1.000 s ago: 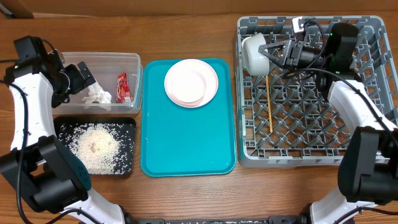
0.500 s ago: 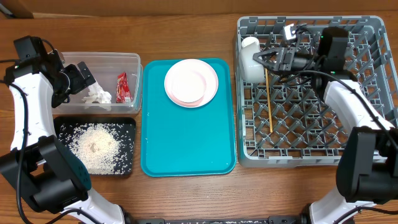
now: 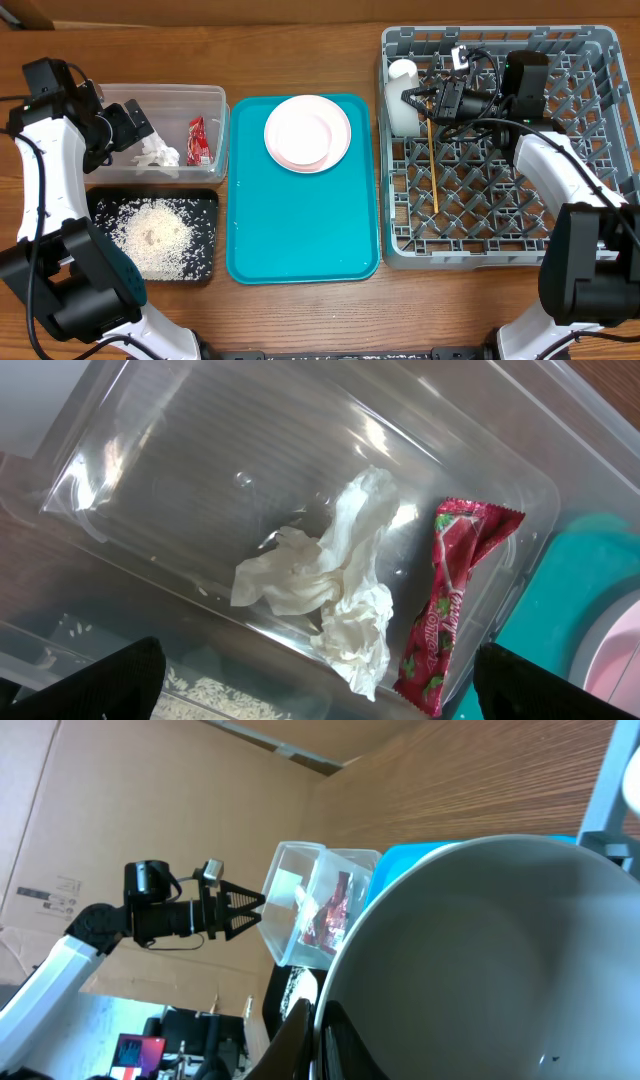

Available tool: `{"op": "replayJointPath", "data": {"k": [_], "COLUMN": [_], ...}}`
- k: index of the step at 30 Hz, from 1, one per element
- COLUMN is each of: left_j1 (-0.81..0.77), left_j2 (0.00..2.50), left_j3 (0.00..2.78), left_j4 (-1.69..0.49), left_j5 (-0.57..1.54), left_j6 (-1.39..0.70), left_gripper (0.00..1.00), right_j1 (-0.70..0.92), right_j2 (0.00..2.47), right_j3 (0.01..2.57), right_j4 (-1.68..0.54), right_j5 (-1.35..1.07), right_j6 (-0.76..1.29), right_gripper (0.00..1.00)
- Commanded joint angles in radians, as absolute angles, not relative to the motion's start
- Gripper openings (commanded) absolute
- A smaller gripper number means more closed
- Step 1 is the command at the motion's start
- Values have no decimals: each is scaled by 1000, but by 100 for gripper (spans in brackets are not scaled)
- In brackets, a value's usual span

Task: Sort waste into correct bins and load items into the dishwasher
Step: 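Lower white bowl into back of rack and open right gripper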

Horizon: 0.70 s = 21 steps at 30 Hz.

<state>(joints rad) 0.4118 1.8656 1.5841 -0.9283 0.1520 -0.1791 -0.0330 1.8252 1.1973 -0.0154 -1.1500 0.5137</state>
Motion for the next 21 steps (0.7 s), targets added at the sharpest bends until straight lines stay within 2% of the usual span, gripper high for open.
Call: {"op": "replayJointPath", "data": {"k": [1, 10, 19, 21], "left_j1": [399, 399, 399, 399], "left_j2": [1832, 1832, 1832, 1832], "left_j3": [1600, 1600, 1600, 1600], "left_j4": [-930, -930, -930, -930], "left_j5": [146, 146, 146, 146], "left_j6": [-160, -160, -160, -160], "left_gripper": [100, 100, 100, 100], "right_j1": [-35, -48, -84, -84], "right_j2": [1865, 1891, 1891, 1891], "right_j3": [1190, 1190, 1190, 1190], "right_j4": [-11, 7, 198, 197], "right_j5": [-1141, -1156, -1236, -1235], "right_j6": [497, 511, 839, 847], "right_gripper": [4, 4, 4, 4]}}
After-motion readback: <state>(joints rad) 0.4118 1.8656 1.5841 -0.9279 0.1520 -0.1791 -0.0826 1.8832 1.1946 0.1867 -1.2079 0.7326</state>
